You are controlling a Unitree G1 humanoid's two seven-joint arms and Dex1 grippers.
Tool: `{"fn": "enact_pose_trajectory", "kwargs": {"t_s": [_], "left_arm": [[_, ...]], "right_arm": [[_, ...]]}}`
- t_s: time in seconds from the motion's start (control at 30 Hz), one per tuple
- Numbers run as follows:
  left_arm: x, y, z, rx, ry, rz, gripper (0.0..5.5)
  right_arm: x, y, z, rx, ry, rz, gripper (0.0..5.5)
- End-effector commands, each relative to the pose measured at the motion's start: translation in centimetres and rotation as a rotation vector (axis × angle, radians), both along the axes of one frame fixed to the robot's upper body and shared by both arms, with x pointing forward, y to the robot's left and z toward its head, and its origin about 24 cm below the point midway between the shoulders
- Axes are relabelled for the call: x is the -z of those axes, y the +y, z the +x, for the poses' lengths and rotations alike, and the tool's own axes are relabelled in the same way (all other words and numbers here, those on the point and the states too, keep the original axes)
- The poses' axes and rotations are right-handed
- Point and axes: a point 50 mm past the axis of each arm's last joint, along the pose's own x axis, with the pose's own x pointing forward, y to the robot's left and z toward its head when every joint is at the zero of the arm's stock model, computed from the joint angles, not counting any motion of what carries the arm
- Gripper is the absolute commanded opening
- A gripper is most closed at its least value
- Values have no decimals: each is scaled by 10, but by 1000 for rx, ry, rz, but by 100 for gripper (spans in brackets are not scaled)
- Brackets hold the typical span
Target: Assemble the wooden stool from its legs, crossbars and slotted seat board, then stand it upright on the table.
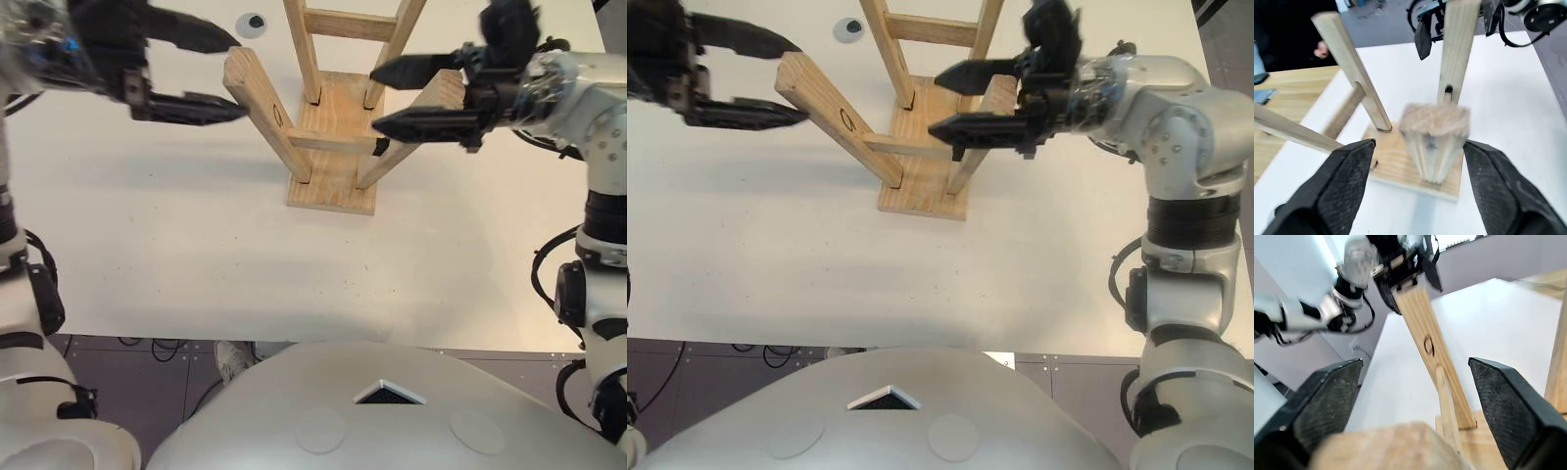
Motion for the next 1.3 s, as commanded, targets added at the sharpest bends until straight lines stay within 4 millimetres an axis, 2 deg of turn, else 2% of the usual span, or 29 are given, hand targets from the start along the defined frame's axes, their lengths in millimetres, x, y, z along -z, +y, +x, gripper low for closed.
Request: {"fn": "enact_pose_trajectory", "kwargs": {"t_s": [0.03, 0.07, 0.1, 0.13, 0.2, 0.27, 0.3, 0.33, 0.4, 0.47, 0.6, 0.7, 0.77, 0.93, 1.07, 1.17, 1.3], "left_arm": [[-6, 29, -11, -249, -12, -241, 324], [2, 35, -11, -360, 1, -354, 324], [17, 37, -14, -477, 18, -417, 304], [45, 33, -17, -619, 38, -393, 290], [90, 15, -21, -838, 53, -276, 264], [136, -10, -25, -1051, 98, -212, 226], [151, -25, -28, -1122, 127, -211, 213], [159, -36, -29, -1153, 139, -203, 194], [163, -51, -27, -1148, 147, -190, 162], [163, -61, -23, -1153, 180, -223, 134], [156, -74, -9, -1180, 249, -360, 70], [149, -71, 7, -1192, 225, -368, 52], [147, -60, 23, -1198, 179, -327, 52], [155, -37, 65, -1155, 86, -172, 52], [169, -27, 85, -1132, 93, -126, 52], [163, -18, 84, -1050, 105, -205, 52], [164, 5, 62, -936, 130, -227, 52]], "right_arm": [[-63, -33, -9, 64, -47, 367, 398], [-74, -49, -7, 146, -38, 488, 398], [-76, -65, -2, 290, -22, 556, 377], [-67, -77, 2, 455, -2, 542, 361], [-37, -79, 6, 708, 12, 347, 332], [12, -39, 8, 833, 28, 41, 289], [39, -16, 9, 881, -24, -148, 274], [57, 0, 7, 904, -80, -266, 255], [79, 23, 0, 919, -110, -361, 219], [90, 45, -8, 861, -155, -419, 190], [102, 59, -13, 808, -193, -503, 121], [104, 71, -16, 713, -208, -556, 77], [100, 86, -18, 630, -247, -571, 49], [87, 130, -18, 426, -371, -570, 49], [85, 140, -14, 384, -404, -604, 49], [76, 133, -10, 472, -433, -578, 49], [45, 129, -8, 640, -493, -423, 49]]}}
